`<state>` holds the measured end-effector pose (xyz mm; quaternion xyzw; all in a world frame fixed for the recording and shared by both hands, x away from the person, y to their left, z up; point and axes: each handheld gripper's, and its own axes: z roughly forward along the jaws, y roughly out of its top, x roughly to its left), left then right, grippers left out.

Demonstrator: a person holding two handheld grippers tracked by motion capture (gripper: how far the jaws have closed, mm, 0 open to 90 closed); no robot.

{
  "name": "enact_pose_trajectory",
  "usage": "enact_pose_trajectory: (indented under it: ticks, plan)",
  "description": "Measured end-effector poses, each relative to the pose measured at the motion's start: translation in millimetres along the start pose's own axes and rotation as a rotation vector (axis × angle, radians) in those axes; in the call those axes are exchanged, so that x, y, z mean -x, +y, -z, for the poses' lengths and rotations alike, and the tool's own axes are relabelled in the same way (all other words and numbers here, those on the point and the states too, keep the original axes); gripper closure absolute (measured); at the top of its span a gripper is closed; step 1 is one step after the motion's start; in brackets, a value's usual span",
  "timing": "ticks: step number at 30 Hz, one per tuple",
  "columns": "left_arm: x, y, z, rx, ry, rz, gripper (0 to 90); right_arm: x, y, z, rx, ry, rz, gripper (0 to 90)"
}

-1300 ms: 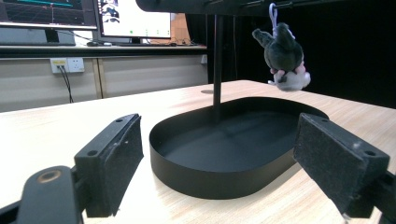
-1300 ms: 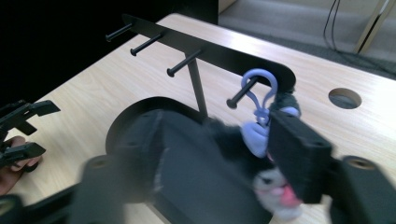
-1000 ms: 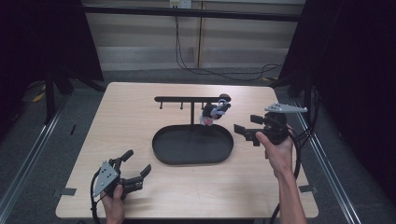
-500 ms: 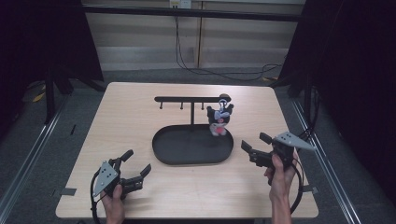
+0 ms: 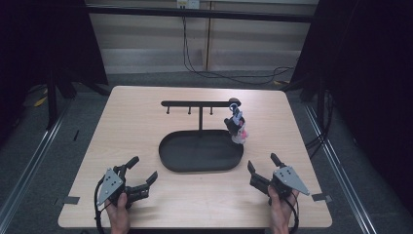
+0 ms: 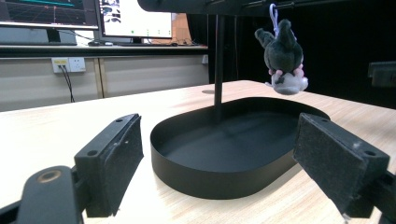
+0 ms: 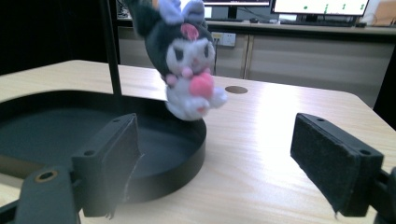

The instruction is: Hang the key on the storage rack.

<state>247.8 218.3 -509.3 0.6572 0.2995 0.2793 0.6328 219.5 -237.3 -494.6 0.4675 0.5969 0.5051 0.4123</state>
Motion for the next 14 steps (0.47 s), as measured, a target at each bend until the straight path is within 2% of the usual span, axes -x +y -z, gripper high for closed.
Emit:
enact_pose_trajectory:
  ticks: [3, 5, 8, 10, 12, 13, 14]
  plan:
    - [0.0, 0.0, 0.0, -0.001, 0.0, -0.002, 15.5, -3.8, -12.1, -0.6, 0.037, -0.014, 0.024, 16.6]
    - [0.1, 0.0, 0.0, -0.001, 0.002, -0.001, 15.5, -6.5, -15.1, 2.5, 0.081, -0.016, 0.02, 16.1]
    - [0.0, -0.1, 0.1, 0.0, 0.001, 0.0, 15.5, -5.1, -16.2, 4.2, 0.101, -0.009, -0.008, 16.1]
    - [0.2, -0.1, 0.0, 0.001, -0.002, 0.0, 15.5, -3.7, -18.0, 7.4, 0.137, -0.009, -0.021, 14.5]
    - [0.1, -0.1, 0.0, 0.001, -0.001, -0.001, 15.5, -2.3, -19.1, 10.4, 0.164, 0.021, -0.025, 14.3]
    - [0.1, -0.1, 0.0, 0.002, -0.001, -0.002, 15.5, -2.2, -19.1, 10.6, 0.162, 0.036, -0.02, 14.1]
    - [0.1, -0.1, 0.0, 0.002, -0.001, -0.002, 15.5, -3.0, -18.9, 10.3, 0.155, 0.031, -0.013, 14.3]
